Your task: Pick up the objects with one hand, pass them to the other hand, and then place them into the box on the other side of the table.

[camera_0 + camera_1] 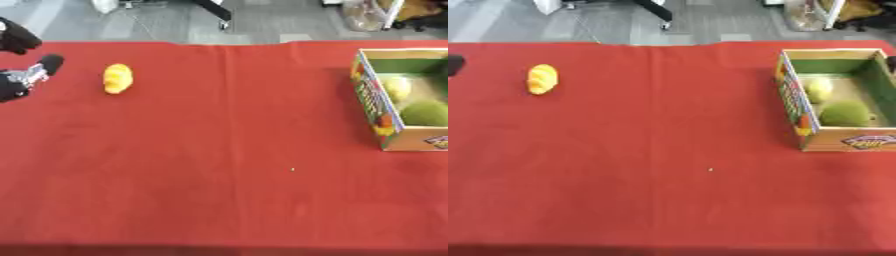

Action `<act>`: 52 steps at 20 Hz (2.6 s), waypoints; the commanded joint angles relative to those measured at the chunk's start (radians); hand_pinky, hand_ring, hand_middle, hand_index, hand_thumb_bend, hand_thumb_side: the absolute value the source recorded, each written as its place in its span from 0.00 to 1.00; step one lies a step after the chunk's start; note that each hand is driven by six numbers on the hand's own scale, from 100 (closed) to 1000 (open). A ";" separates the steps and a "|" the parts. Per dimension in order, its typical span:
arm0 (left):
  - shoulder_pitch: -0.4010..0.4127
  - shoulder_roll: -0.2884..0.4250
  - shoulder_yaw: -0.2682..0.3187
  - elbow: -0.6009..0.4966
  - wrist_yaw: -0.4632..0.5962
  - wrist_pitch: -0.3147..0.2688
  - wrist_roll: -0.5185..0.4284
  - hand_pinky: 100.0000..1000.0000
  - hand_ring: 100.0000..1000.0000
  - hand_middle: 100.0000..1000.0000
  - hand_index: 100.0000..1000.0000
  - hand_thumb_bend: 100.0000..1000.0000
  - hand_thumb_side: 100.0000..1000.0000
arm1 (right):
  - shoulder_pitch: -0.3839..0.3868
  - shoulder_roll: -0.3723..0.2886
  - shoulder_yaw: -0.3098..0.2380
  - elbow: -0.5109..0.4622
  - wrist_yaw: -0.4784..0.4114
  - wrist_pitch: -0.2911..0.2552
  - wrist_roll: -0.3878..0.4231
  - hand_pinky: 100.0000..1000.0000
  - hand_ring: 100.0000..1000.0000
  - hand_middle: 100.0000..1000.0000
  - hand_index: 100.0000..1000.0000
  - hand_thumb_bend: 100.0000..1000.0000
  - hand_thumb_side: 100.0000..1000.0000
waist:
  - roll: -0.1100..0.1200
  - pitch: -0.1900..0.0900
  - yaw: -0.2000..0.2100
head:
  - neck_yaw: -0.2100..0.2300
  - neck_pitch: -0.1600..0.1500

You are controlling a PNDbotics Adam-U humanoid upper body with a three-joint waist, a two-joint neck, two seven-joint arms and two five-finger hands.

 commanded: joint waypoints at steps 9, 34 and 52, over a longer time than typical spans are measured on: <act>-0.092 -0.067 0.029 0.077 -0.059 0.006 0.038 0.67 0.63 0.56 0.58 0.47 0.39 | 0.143 0.179 0.005 -0.515 -0.172 -0.056 0.009 0.67 0.69 0.51 0.82 0.03 0.31 | -0.021 -0.017 -0.015 | 0.056 -0.018; -0.543 -0.254 -0.012 0.994 -0.301 0.185 0.252 0.68 0.67 0.60 0.60 0.74 0.44 | 0.237 0.397 0.103 -0.654 -0.255 -0.074 0.173 0.65 0.69 0.49 0.79 0.00 0.34 | -0.036 -0.011 -0.078 | 0.109 -0.031; -0.600 -0.289 0.025 1.134 -0.510 0.190 0.285 0.56 0.46 0.40 0.37 0.13 0.00 | 0.229 0.412 0.117 -0.659 -0.272 -0.073 0.187 0.65 0.68 0.49 0.79 0.00 0.35 | -0.049 0.006 -0.105 | 0.138 -0.030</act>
